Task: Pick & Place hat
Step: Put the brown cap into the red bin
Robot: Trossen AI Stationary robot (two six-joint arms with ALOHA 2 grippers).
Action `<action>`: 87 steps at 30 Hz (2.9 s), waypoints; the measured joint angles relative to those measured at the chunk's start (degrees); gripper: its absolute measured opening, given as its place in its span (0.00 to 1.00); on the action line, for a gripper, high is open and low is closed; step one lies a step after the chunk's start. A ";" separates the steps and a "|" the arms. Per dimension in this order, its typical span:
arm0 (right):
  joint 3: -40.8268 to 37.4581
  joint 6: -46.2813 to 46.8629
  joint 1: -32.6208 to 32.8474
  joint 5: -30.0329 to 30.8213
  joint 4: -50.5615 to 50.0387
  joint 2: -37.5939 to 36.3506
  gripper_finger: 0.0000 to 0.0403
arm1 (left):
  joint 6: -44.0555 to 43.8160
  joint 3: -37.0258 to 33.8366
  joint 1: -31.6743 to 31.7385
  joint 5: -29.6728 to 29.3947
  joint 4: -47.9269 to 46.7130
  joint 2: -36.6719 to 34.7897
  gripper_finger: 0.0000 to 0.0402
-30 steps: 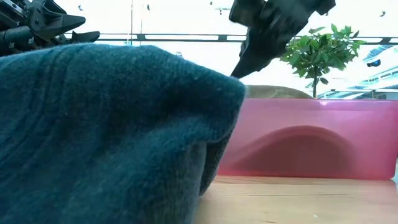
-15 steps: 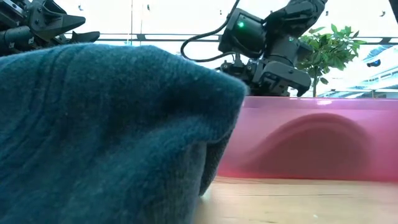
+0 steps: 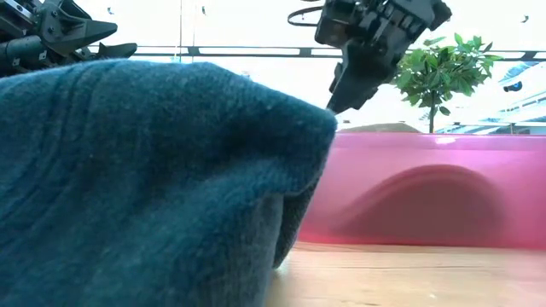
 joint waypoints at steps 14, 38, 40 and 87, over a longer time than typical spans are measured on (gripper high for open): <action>-0.66 6.72 5.11 10.20 -17.60 -5.55 0.00 | -0.04 0.01 0.00 0.00 0.00 -0.01 0.44; -17.56 23.12 4.40 3.95 -0.30 -3.76 0.00 | -0.02 -0.01 -0.02 -0.01 0.00 0.00 0.44; -16.05 22.02 4.57 3.97 -0.13 -5.73 0.00 | -0.02 -0.01 -0.02 0.01 0.00 0.00 0.44; -12.74 5.38 -1.53 14.59 43.02 -37.31 0.00 | -34.99 0.01 0.00 -10.32 9.40 0.00 0.44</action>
